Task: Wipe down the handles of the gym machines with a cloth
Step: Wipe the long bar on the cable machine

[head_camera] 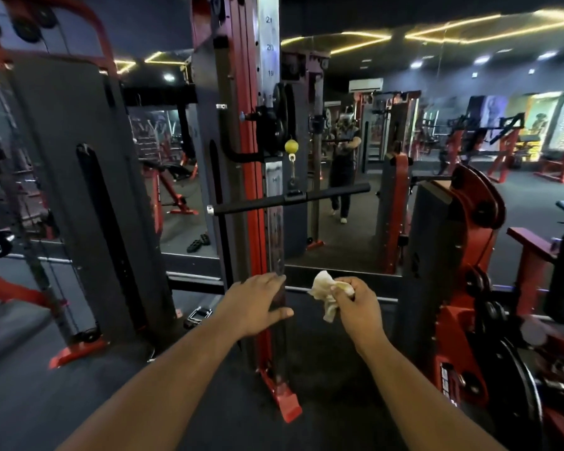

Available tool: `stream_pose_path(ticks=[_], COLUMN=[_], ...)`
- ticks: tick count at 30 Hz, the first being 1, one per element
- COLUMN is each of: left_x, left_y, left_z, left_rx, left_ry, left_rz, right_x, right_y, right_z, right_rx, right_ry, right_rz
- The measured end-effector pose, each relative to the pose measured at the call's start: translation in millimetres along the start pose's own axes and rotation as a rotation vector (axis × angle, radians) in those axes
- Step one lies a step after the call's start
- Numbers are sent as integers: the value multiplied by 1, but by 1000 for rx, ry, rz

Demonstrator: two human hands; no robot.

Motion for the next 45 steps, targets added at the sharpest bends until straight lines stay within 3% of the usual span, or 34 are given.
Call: stream_pose_path(ticks=[15,23,28,30,35,41,45], left_x=[-87,-112,-119,-120,-115,-109,-110], left_y=[221,321,359,371,383,389,392], left_z=[-109,-155,-149,-146,-138,-139,-137], left_rx=[-58,-41,-46,-63,-99,-108,-92], left_ry=[127,166,199,189,138,210,273], left_rz=[243,276,280,246,209,260,308], right_x=[6,6,-5,3,47,17,-25], right_y=[225,310,349,370,403,424,442], right_z=[-16,-42,-67,-68,-35,-14,-9], right_rx=[-204,-303,-515,-546,-653,-733,-585], right_ry=[-109,-355,-559,-698,-994,-1120,-1055], right_rz=[170,348,486,448,120,83,173])
Point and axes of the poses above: each hand's wrist, its own y-axis towards the middle knuckle, its own x-axis out of the palm, z = x × y, the point moved 5 cm from there along y, towards the middle knuckle, and after that the axes turned 14 degrees about -z, right-handed, at the moved point
